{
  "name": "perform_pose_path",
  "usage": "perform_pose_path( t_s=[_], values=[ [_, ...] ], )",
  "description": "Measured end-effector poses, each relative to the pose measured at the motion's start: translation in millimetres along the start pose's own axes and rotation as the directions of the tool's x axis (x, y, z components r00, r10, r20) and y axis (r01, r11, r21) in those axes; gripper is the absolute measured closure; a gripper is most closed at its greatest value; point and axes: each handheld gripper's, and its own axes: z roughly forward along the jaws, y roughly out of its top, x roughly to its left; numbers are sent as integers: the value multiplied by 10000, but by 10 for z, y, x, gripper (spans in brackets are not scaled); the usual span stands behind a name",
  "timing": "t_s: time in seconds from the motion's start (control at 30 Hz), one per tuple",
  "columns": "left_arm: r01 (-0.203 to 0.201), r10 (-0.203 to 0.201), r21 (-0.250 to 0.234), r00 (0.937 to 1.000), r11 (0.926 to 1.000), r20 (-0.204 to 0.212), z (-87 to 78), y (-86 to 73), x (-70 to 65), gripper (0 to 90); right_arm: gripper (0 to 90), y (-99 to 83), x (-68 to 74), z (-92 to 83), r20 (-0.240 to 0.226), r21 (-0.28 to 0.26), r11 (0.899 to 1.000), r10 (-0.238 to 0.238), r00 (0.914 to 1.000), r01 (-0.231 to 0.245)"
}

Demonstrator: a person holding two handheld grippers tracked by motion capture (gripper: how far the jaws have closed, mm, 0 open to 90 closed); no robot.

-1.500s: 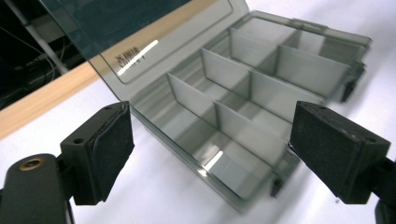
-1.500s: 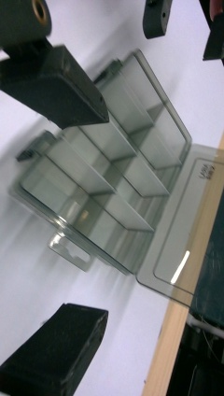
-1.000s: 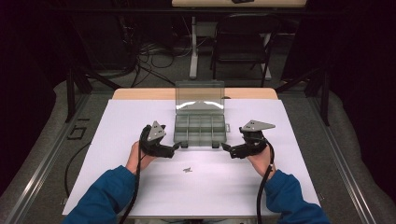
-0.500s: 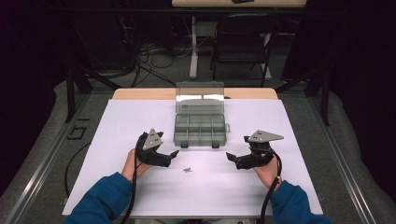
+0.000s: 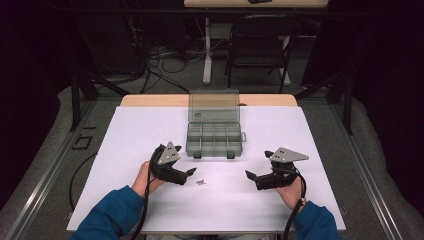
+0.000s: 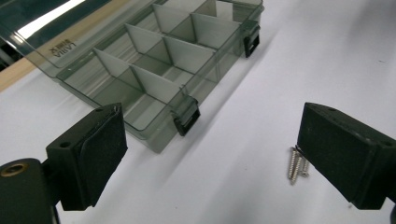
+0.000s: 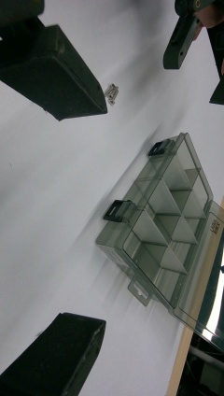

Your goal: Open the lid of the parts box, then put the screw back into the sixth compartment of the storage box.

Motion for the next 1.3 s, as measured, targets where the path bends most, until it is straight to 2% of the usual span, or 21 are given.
perform_pose_path(
  t_s=[0.07, 0.2, 0.4, 0.47, 0.6, 0.63, 0.67, 0.7, 0.77, 0.87, 1.03, 1.13, 1.3],
  values=[
    [-133, 132, 92, 9999, 9999, 41, -3, 10, -12, 65, 0, 7, 0, 2, 39, 59, 10000, -70, 10000, 69],
    [-89, 82, 242, 9995, 9997, 305, -6, 35, -30, 50, 0, 12, -7, 17, -198, -2, 9999, -161, 9997, 161],
    [-417, 365, 787, 9971, 9960, 663, -5, 77, -53, 43, 0, 23, -7, 17, -234, 37, 9999, -99, 9997, 100],
    [-328, 268, 804, 9968, 9962, 750, -10, 91, -66, 40, 0, 25, -3, 41, -349, -28, 10000, -87, 9994, 86],
    [-676, 545, 1226, 9927, 9902, 1074, -11, 139, -81, 40, 0, 16, -2, 48, -411, -15, 9997, -248, 9988, 248],
    [-901, 719, 1448, 9894, 9853, 1263, 4, 157, -96, 40, 0, 19, -6, 38, -400, 3, 9996, -267, 9988, 268],
    [-901, 719, 1448, 9894, 9853, 1263, 4, 157, -96, 38, 0, 19, -7, 36, -364, -45, 9996, -267, 9990, 265],
    [-1001, 760, 1654, 9864, 9811, 1459, 29, 167, -113, 36, 0, 18, -5, 30, -416, -69, 9998, -185, 9990, 182],
    [-1072, 818, 1736, 9857, 9790, 1472, 40, 171, -121, 35, 0, 21, -12, 18, -350, -16, 9997, -229, 9991, 228],
    [-1424, 1065, 2163, 9797, 9659, 1696, 70, 187, -137, 42, 0, 21, -20, 30, -421, -145, 9996, -237, 9988, 231],
    [-1457, 1010, 2418, 9770, 9593, 1879, 75, 181, -161, 57, 0, 39, -10, 49, -561, -142, 9994, -314, 9979, 306],
    [-1409, 942, 2479, 9771, 9585, 1910, 71, 180, -162, 45, 0, 47, -5, 64, -536, -114, 9993, -370, 9979, 364],
    [-1444, 882, 2698, 9738, 9520, 2098, 83, 194, -167, 0, 0, 60, -5, 85, -603, -138, 9993, -343, 9976, 335]
  ],
)
